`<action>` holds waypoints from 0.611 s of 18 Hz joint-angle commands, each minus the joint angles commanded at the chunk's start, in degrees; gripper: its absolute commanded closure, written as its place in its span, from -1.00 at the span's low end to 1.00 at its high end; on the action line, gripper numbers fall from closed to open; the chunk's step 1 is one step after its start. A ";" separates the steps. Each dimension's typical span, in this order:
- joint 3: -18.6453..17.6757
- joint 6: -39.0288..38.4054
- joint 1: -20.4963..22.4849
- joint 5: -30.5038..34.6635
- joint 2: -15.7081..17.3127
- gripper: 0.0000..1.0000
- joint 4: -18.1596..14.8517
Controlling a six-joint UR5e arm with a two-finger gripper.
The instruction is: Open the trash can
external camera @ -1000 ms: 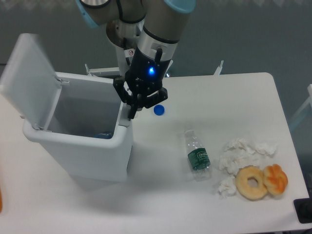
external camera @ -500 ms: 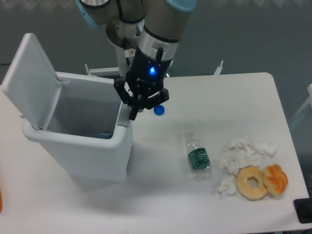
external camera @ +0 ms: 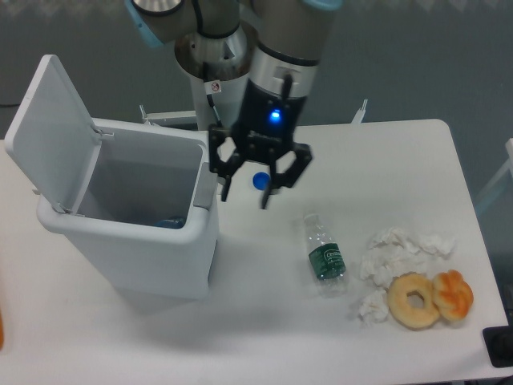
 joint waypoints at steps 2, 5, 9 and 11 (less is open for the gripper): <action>0.27 0.18 0.61 3.06 -1.93 -1.00 2.72; 0.27 4.55 1.58 9.30 -3.78 -1.00 3.96; 0.18 12.29 5.09 12.48 -7.47 -1.00 3.96; 0.27 18.60 7.20 12.49 -9.49 -1.00 4.14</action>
